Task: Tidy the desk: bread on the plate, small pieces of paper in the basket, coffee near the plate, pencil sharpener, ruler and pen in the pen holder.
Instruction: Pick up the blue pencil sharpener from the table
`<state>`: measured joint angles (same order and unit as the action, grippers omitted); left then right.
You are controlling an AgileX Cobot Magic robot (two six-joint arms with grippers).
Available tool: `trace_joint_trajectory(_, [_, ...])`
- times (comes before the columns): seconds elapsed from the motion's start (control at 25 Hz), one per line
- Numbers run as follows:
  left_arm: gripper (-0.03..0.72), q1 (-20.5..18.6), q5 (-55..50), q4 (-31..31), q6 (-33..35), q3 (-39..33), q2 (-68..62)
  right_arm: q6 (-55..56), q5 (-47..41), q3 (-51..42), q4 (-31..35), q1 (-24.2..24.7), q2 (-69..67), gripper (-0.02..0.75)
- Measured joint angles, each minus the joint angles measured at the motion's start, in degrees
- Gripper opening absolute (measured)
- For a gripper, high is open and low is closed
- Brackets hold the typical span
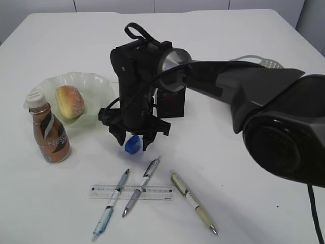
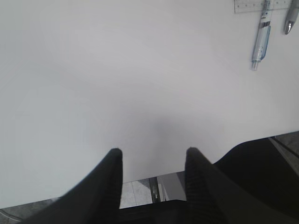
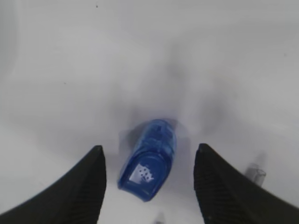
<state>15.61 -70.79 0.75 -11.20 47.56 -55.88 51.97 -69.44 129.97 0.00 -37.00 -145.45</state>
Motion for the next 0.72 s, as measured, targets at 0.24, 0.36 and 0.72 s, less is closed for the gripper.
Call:
trace_joint_trajectory(0.24, [0.314,0.0,0.0,-0.1,0.0,0.0,0.0,0.0,-0.59,0.0,0.95,0.0,-0.58,0.469])
trace_joint_trajectory(0.36, [0.311,0.0,0.0,-0.1,0.0,0.0,0.0,0.0,-0.59,0.0,0.95,0.0,-0.58,0.47])
trace_joint_trajectory(0.72, [0.308,0.0,0.0,-0.1,0.0,0.0,0.0,0.0,-0.59,0.0,0.75,0.0,-0.58,0.435])
